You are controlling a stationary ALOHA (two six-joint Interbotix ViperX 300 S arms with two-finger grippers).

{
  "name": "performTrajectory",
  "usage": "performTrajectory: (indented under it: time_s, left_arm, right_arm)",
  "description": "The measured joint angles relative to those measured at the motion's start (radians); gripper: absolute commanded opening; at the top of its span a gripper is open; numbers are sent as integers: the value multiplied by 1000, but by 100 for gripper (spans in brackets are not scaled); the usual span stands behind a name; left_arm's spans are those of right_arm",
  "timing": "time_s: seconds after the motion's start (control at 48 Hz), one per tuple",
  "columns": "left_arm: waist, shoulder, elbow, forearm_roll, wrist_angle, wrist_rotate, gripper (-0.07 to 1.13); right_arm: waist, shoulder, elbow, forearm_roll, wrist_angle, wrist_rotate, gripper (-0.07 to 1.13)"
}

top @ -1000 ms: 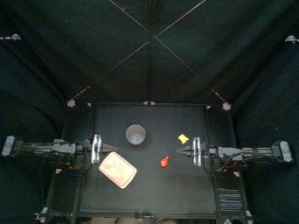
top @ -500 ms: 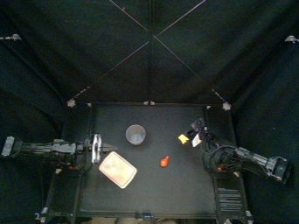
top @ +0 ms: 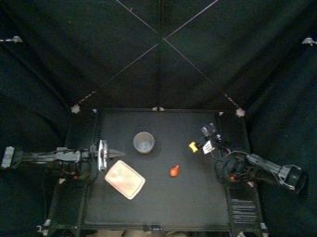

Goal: Pick the fries then place it in the grey bowl
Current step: Pick the fries

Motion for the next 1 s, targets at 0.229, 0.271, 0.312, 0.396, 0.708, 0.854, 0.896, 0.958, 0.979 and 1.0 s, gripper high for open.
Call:
performTrajectory:
  time_s: [0.229,0.271,0.312,0.396,0.708,0.854,0.896,0.958,0.979,1.0]
  left_arm:
    - [20,0,2,0,0,2,-2]
    - [25,0,0,0,0,2,-2]
    - [29,-2,0,0,2,0,-2]
    - [35,-2,2,0,0,2,-2]
    - [41,-3,6,0,0,2,-2]
    - [43,-3,15,-2,2,2,-2]
    - [43,-3,18,-2,0,2,-2]
    - [43,-3,20,-2,2,2,-2]
    - [43,-3,20,0,0,2,-2]
    - [44,-3,20,-2,0,2,-2]
  right_arm:
    - [26,146,-104,-49,137,0,105]
    - [26,169,-123,-52,161,-3,105]
    - [26,199,-144,-60,187,-6,105]
    - [26,256,-173,-78,230,-9,106]
    - [21,471,-236,-132,296,-11,106]
    - [21,543,-268,-135,291,-12,105]
    - [21,560,-278,-135,290,-12,105]
    - [20,581,-291,-137,290,-12,105]
    - [18,588,-296,-140,288,-11,106]
    - [17,594,-301,-140,290,-12,105]
